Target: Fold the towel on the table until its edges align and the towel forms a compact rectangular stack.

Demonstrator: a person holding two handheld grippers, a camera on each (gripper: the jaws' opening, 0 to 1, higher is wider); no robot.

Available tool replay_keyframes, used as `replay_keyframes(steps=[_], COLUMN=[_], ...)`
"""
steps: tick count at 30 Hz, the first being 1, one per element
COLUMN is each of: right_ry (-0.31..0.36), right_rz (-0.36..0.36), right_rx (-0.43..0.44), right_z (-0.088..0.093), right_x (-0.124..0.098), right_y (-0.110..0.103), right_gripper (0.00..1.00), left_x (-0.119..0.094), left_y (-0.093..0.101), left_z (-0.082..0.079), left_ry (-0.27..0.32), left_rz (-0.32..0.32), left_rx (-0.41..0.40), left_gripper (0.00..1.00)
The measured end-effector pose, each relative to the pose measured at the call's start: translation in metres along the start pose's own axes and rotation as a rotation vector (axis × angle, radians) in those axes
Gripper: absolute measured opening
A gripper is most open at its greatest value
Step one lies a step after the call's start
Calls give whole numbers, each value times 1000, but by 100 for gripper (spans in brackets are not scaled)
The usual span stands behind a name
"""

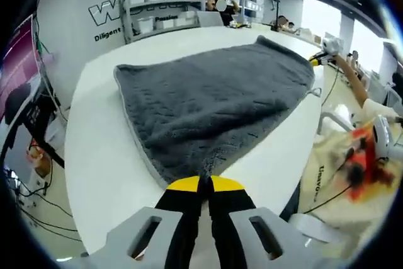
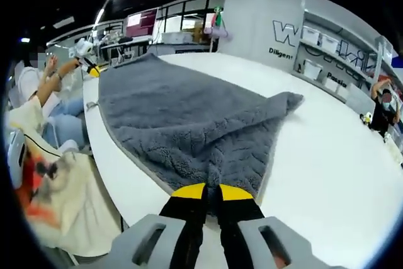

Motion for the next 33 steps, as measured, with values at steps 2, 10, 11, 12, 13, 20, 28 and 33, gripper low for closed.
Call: replay_keyframes(steps=[2, 10, 11, 12, 13, 20, 28, 33], right_ry=[-5, -21, -25, -28, -31, -47, -37, -36], right_rz=[1, -2, -2, -2, -1, 6, 7, 2], right_rx=[-5, 5, 6, 6, 8, 30, 39, 54], right_z=[0, 4, 5, 6, 7, 15, 17, 18], right_x=[-1, -9, -10, -12, -13, -25, -26, -27], right_y=[1, 3, 3, 3, 3, -2, -2, -2], right_gripper=[3, 3, 3, 3, 3, 3, 5, 5], left_x=[-4, -15, -16, -17, -18, -19, -20, -21], left_y=[2, 16, 18, 20, 23, 39, 40, 39], left_z=[2, 6, 7, 7, 8, 13, 18, 22], left_ry=[5, -4, -9, -15, -23, -68, -56, -38], left_rz=[15, 48, 51, 53, 54, 52, 72, 91], left_rx=[-10, -3, 0, 3, 6, 33, 13, -6], left_gripper=[3, 3, 3, 3, 3, 4, 4, 4])
Point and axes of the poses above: the point that each gripper's makers call its tool centre point, and the gripper's own axes: x roughly forward along the fingers, y roughly to its right, z roughly out of its underside, the point moved 7 cm from there along -x, roughly backward along the fingers
